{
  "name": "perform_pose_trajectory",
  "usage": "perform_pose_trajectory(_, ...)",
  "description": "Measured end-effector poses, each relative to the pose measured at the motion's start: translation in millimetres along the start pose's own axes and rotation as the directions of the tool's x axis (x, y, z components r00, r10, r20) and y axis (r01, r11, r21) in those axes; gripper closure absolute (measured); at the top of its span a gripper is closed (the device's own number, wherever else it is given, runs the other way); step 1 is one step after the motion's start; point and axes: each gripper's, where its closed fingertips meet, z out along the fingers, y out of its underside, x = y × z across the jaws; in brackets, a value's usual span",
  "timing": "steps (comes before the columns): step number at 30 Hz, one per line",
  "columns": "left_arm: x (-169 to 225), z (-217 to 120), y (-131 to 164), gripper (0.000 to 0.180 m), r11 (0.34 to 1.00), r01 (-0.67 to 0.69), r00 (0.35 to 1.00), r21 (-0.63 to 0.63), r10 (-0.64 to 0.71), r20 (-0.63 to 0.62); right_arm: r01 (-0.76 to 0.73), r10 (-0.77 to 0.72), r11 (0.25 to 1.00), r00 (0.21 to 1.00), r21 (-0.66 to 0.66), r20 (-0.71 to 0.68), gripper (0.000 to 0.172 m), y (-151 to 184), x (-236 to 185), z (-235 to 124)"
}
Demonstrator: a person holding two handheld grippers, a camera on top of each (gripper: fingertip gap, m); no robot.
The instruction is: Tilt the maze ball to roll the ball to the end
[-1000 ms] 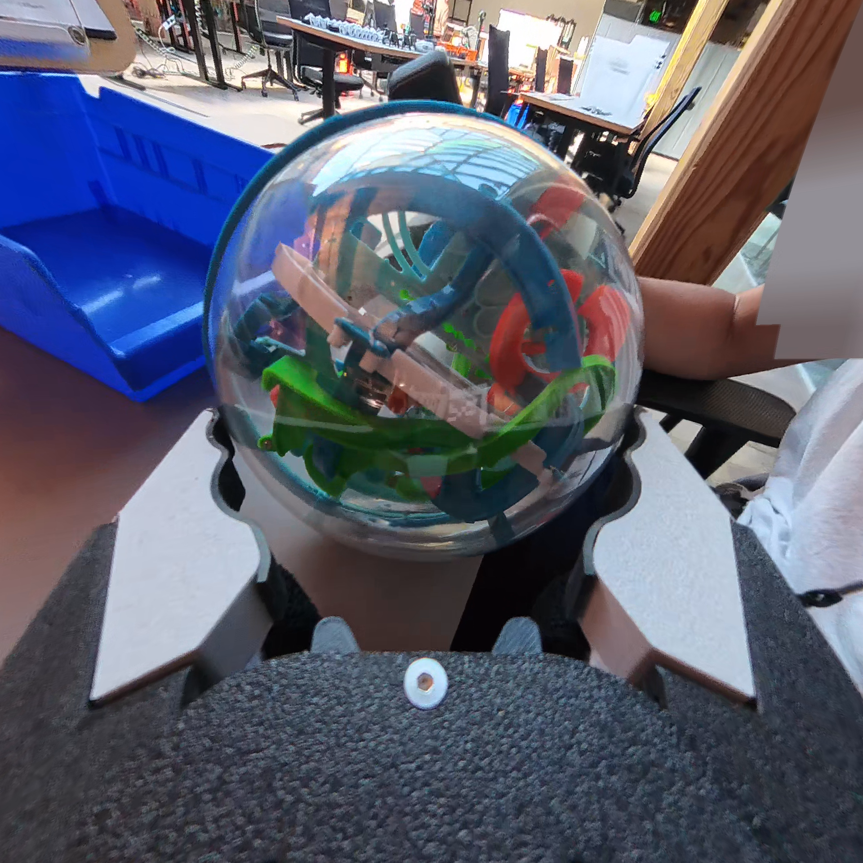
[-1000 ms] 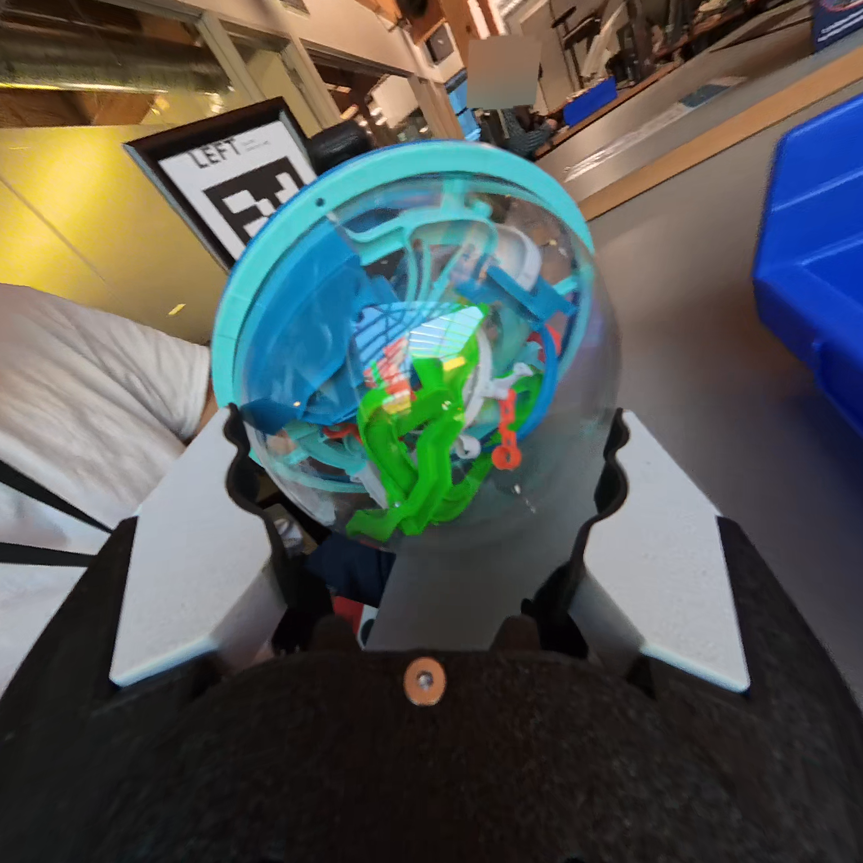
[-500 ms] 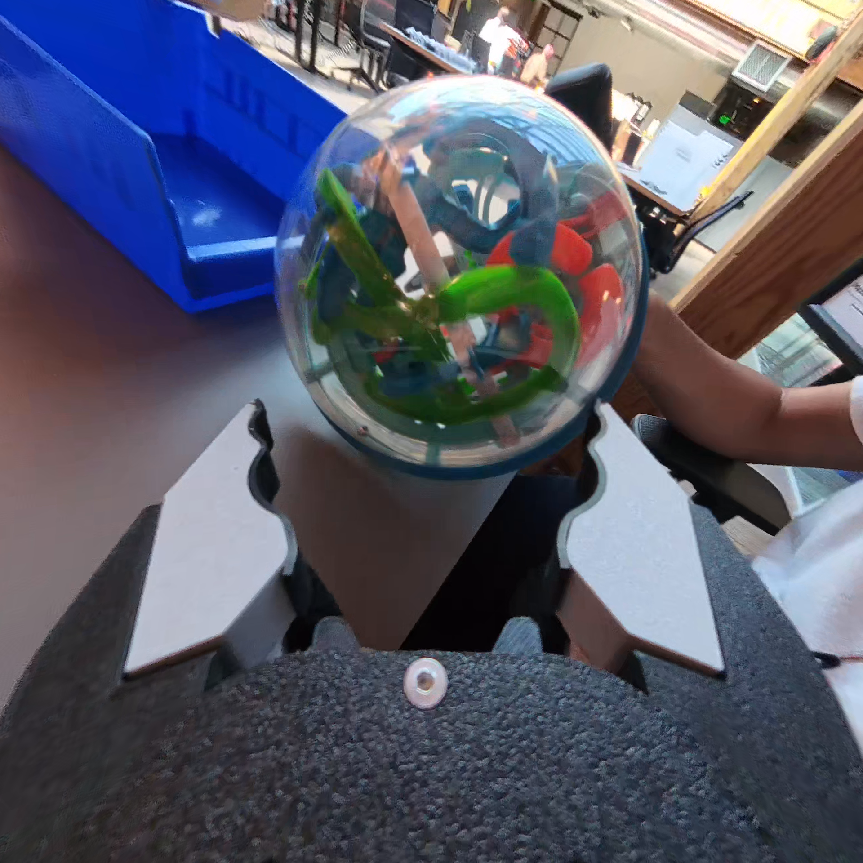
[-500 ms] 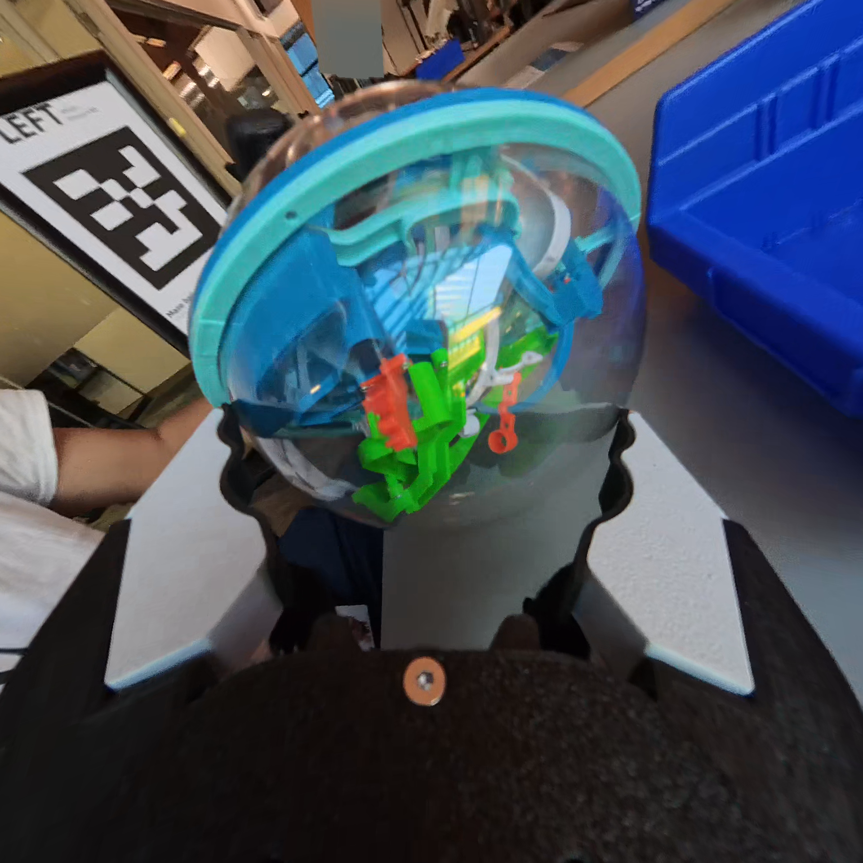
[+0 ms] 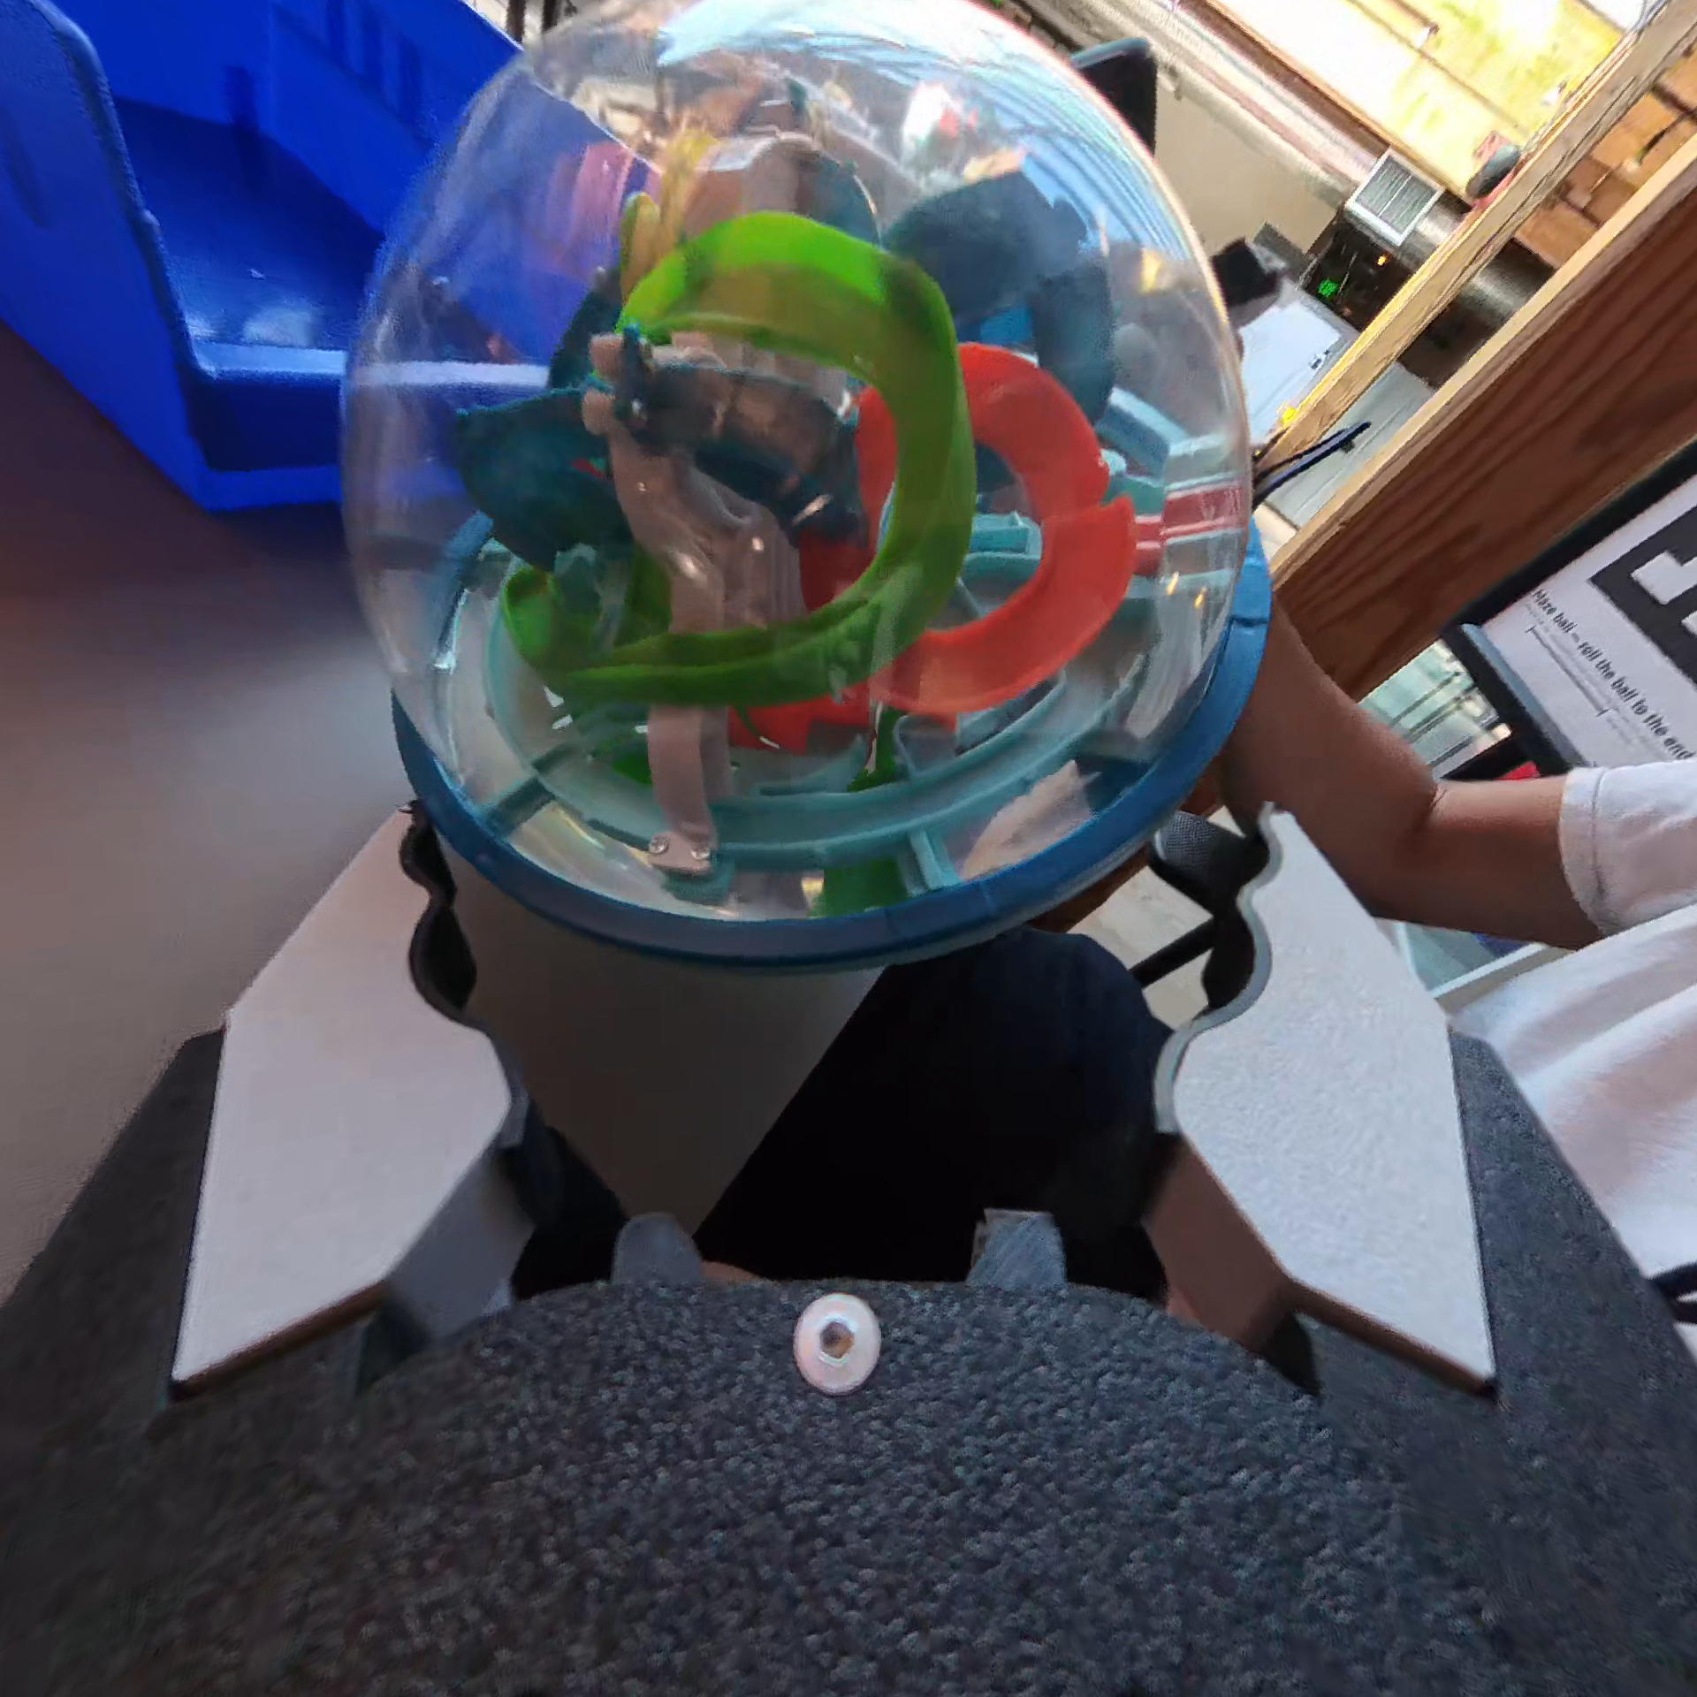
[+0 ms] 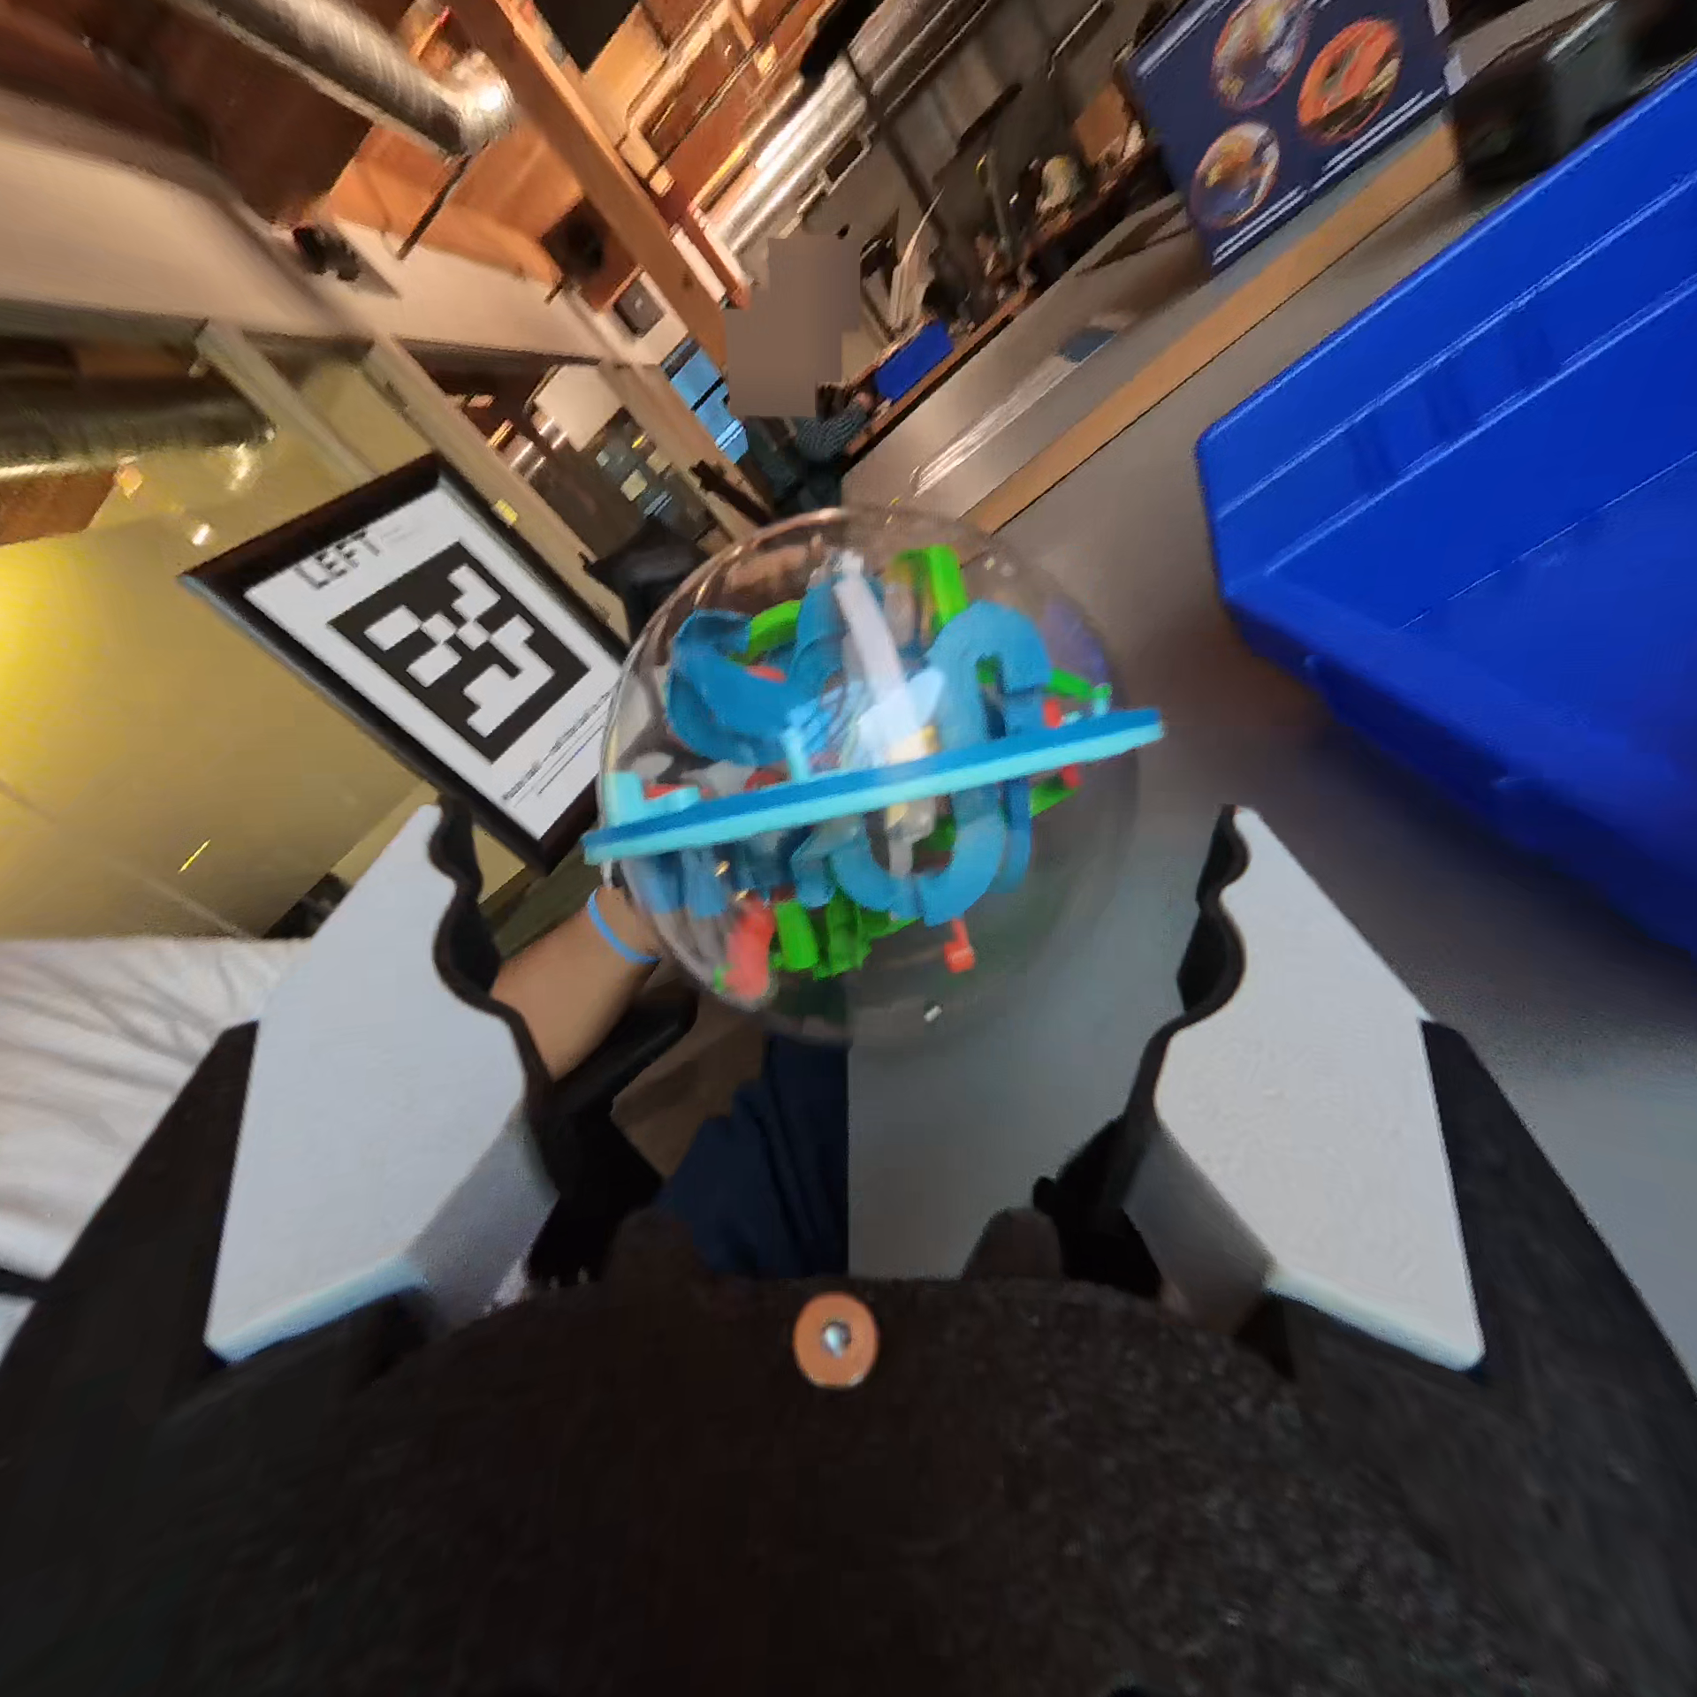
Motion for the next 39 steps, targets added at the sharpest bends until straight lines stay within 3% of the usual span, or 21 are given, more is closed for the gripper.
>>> perform_pose_trajectory(3, 2.9, 1.3, -3.8, 0.022, 0.996, 0.082, 0.995, 0.036, -0.079, -0.060, -0.099, 0.098, 0.995, 0.995, -0.031, -0.027, 0.018, 4.7, 10.7, 25.0)
perform_pose_trajectory(5, 6.5, 2.8, -6.1, 0.022, 0.994, 0.091, 0.993, 0.059, -0.086, -0.075, -0.243, 0.251, 0.960, 0.967, -0.138, 0.045, 0.018, 29.8, -0.1, 43.8)
perform_pose_trajectory(6, 8.0, 3.9, -7.2, 0.023, 0.996, 0.062, 0.996, 0.063, -0.058, -0.061, -0.287, 0.297, 0.935, 0.955, -0.209, 0.016, 0.018, 48.7, 2.2, 48.2)
perform_pose_trajectory(9, 10.7, 3.7, -14.3, 0.022, 0.996, -0.033, 0.999, 0.079, 0.034, -0.012, -0.267, 0.300, 0.926, 0.950, -0.267, 0.090, 0.017, 72.4, -10.9, 49.4)
perform_pose_trajectory(12, 12.1, 5.1, -11.7, 0.026, 0.997, 0.018, 0.999, 0.073, -0.016, -0.034, -0.266, 0.305, 0.927, 0.945, -0.264, 0.119, 0.019, 79.8, -13.6, 41.6)
perform_pose_trajectory(14, 6.8, 4.6, -5.2, 0.031, 0.993, 0.094, 0.995, 0.067, -0.091, -0.047, -0.204, 0.235, 0.948, 0.966, -0.243, 0.106, 0.023, 78.5, -8.3, 36.1)
perform_pose_trajectory(18, 17.3, 13.9, -2.9, 0.029, 0.981, 0.179, 0.972, 0.079, -0.164, -0.167, 0.063, -0.056, 0.955, 0.998, -0.290, 0.032, 0.026, 86.7, 5.3, 30.0)
perform_pose_trajectory(21, 10.2, 27.2, 5.2, 0.031, 0.997, 0.059, 0.998, 0.039, -0.057, -0.033, 0.183, -0.196, 0.938, 0.981, -0.295, -0.012, 0.026, 84.5, 8.3, 32.4)
perform_pose_trajectory(24, 26.8, 20.0, -1.6, 0.035, 0.996, -0.034, 0.999, 0.081, 0.037, -0.038, 0.291, -0.305, 0.913, 0.952, -0.286, -0.003, 0.027, 72.7, -10.1, 31.0)
perform_pose_trajectory(27, 53.6, 12.2, -15.9, 0.036, 0.962, -0.240, 0.970, 0.132, 0.244, -0.011, 0.514, -0.522, 0.832, 0.853, -0.210, 0.020, 0.028, 49.5, -44.5, 27.4)
perform_pose_trajectory(30, 75.5, 5.2, -18.6, 0.037, 0.872, -0.468, 0.884, 0.145, 0.463, 0.067, 0.748, -0.751, 0.645, 0.658, -0.156, 0.051, 0.028, 39.8, -79.7, 21.9)
perform_pose_trajectory(32, 80.3, 1.6, -18.5, 0.037, 0.830, -0.543, 0.840, 0.131, 0.532, 0.107, 0.813, -0.818, 0.556, 0.572, -0.171, 0.063, 0.029, 41.1, -89.2, 20.4)
perform_pose_trajectory(35, 81.0, -1.4, -18.8, 0.037, 0.794, -0.597, 0.801, 0.114, 0.582, 0.137, 0.836, -0.845, 0.510, 0.531, -0.204, 0.063, 0.029, 45.4, -87.9, 20.4)
perform_pose_trajectory(39, 80.7, -1.2, -20.3, 0.037, 0.764, -0.639, 0.766, 0.086, 0.624, 0.155, 0.835, -0.843, 0.520, 0.535, -0.180, 0.048, 0.026, 48.0, -86.2, 19.4)
